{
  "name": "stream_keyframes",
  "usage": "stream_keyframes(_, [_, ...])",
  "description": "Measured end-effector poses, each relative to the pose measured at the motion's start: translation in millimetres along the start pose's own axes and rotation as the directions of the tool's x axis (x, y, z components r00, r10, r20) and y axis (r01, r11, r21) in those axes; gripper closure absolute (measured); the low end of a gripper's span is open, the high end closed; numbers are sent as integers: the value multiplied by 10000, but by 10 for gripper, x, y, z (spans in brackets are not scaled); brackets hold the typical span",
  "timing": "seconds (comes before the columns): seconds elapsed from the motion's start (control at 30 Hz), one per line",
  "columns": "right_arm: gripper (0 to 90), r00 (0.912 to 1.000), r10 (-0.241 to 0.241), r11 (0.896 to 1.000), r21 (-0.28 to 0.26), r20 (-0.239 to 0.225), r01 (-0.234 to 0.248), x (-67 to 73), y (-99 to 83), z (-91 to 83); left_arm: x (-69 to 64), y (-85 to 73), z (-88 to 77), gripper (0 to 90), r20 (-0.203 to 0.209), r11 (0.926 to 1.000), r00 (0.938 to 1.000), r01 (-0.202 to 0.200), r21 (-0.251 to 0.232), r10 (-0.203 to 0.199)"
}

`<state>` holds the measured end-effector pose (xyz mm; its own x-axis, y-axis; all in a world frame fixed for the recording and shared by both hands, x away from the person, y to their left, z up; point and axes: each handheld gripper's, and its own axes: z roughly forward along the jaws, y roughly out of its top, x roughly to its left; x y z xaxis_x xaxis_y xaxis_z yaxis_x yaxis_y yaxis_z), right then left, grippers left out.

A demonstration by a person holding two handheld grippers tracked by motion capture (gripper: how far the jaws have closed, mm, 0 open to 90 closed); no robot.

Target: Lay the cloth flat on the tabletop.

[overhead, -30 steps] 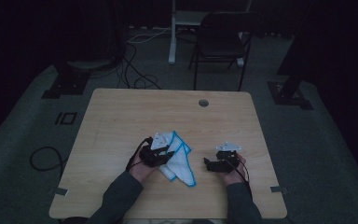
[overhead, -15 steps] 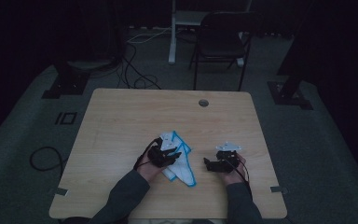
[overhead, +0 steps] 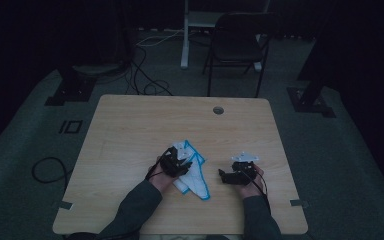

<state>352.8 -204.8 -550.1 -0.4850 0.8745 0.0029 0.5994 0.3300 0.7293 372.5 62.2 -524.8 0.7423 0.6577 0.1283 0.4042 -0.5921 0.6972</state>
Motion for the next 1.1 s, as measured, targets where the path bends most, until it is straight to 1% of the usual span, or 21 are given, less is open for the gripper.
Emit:
stream_keyframes(0.03, [144, 10000, 0, 10000, -3, -2, 0, 0, 0, 0, 4, -5, 4, 713, -102, 10000, 9999, 72, 2, -72])
stream_keyframes(0.07, [144, 10000, 7, 10000, 1, -3, -7, 0, 0, 0, 19, -6, -5, 808, -220, 9998, 9995, 214, -29, -214])
stream_keyframes(0.1, [144, 10000, 7, 10000, 1, -3, -7, 0, 0, 0, 19, -6, -5, 840, -220, 9998, 9995, 214, -29, -214])
stream_keyframes(0.13, [144, 10000, 1, 10000, 0, -2, -1, 0, 0, 0, 41, -2, -24, 873, -249, 9994, 9991, 340, -57, -341])
stream_keyframes(0.2, [144, 10000, 2, 10000, -2, -5, -2, 0, 0, 0, 49, 3, -41, 888, -245, 9995, 9992, 311, -39, -312])
stream_keyframes(0.27, [151, 10000, -3, 10000, 6, -6, 3, -1, 1, -1, 53, 8, -65, 891, -272, 9996, 9993, 255, -103, -258])
stream_keyframes(0.3, [151, 10000, -3, 10000, 6, -6, 3, -1, 1, -1, 54, 13, -81, 891, -260, 9994, 9992, 302, -169, -307])
stream_keyframes(0.33, [206, 10000, -11, 10000, -79, -35, 11, -1, -1, -7, 56, 15, -98, 892, -225, 9990, 9991, 352, -270, -358])
stream_keyframes(0.37, [206, 10000, -11, 10000, -79, -35, 11, -1, -1, -7, 57, 19, -120, 892, -209, 9987, 9990, 384, -336, -391])
stream_keyframes(0.4, [322, 10000, -6, 9999, -117, -19, 5, 4, 6, -25, 56, 21, -154, 893, -170, 9980, 9989, 420, -465, -429])
stream_keyframes(0.43, [322, 10000, -6, 9999, -117, -19, 5, 4, 6, -25, 56, 21, -154, 893, -170, 9980, 9989, 420, -465, -429])
stream_keyframes(0.47, [404, 10000, -47, 9999, -111, -48, 46, 13, 12, -42, 55, 18, -177, 893, -164, 9975, 9988, 456, -535, -466])
stream_keyframes(0.5, [404, 10000, -47, 9999, -111, -48, 46, 13, 12, -42, 57, 12, -196, 893, -159, 9970, 9986, 494, -604, -504])
stream_keyframes(0.53, [464, 10000, -39, 10000, -81, -69, 39, 32, 19, -51, 63, -2, -232, 893, -119, 9955, 9981, 601, -726, -611])
stream_keyframes(0.6, [480, 10000, -66, 10000, -58, -73, 66, 39, 24, -52, 69, -13, -260, 893, -113, 9947, 9978, 646, -798, -657])
stream_keyframes(0.7, [484, 9998, -184, 9996, -214, 1, 184, 55, 67, -67, 90, -45, -338, 893, -107, 9931, 9972, 731, -917, -744])
stream_keyframes(0.73, [497, 9999, -120, 9994, -334, -41, 118, 46, 97, -81, 109, -63, -384, 893, -141, 9921, 9968, 770, -994, -788])
stream_keyframes(0.77, [497, 9999, -120, 9994, -334, -41, 118, 46, 97, -81, 109, -63, -384, 893, -141, 9921, 9968, 770, -994, -788])
stream_keyframes(0.87, [509, 10000, -51, 9981, -619, -50, 48, 56, 155, -108, 162, -103, -471, 893, -142, 9877, 9946, 1006, -1195, -1031])
stream_keyframes(0.97, [507, 9999, -96, 9980, -620, -46, 92, 74, 191, -98, 184, -123, -499, 893, -171, 9866, 9940, 1053, -1249, -1083])
stream_keyframes(1.1, [549, 9997, -114, 9969, -779, -211, 97, 123, 279, -53, 221, -163, -547, 893, -206, 9839, 9921, 1203, -1320, -1241])
